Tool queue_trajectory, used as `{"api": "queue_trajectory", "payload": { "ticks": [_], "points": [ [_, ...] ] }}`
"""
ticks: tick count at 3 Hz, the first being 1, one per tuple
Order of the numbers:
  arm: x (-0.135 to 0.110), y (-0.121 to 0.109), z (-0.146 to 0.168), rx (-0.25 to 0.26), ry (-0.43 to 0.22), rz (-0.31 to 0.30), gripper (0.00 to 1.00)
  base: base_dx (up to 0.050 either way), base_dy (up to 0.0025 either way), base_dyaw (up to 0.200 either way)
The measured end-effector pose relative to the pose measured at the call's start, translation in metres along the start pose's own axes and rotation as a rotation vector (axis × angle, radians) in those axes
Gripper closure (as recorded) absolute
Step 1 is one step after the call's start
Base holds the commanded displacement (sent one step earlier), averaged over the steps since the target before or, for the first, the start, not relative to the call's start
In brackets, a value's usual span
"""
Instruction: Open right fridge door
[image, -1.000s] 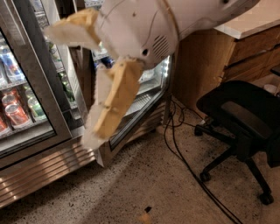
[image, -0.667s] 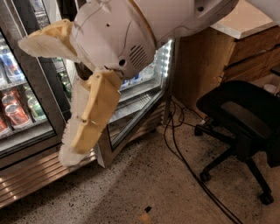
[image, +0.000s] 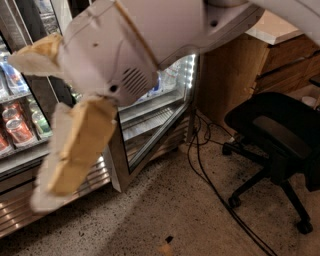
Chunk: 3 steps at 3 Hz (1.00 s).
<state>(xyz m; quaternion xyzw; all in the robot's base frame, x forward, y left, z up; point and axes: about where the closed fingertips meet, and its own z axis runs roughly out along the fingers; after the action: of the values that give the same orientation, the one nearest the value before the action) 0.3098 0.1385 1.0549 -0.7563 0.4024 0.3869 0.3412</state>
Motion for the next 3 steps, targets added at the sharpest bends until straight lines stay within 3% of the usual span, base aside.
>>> {"api": "queue_trajectory", "payload": {
  "ticks": [1, 2, 3],
  "points": [
    [0.003, 0.008, 0.021, 0.084, 0.064, 0.064, 0.0, 0.0, 0.0, 0.0],
    [0.025, 0.02, 0.034, 0.146, 0.085, 0.167, 0.0, 0.0, 0.0, 0.0],
    [0.071, -0.029, 0.012, 0.279, 0.115, 0.135, 0.0, 0.0, 0.0, 0.0]
  ]
}}
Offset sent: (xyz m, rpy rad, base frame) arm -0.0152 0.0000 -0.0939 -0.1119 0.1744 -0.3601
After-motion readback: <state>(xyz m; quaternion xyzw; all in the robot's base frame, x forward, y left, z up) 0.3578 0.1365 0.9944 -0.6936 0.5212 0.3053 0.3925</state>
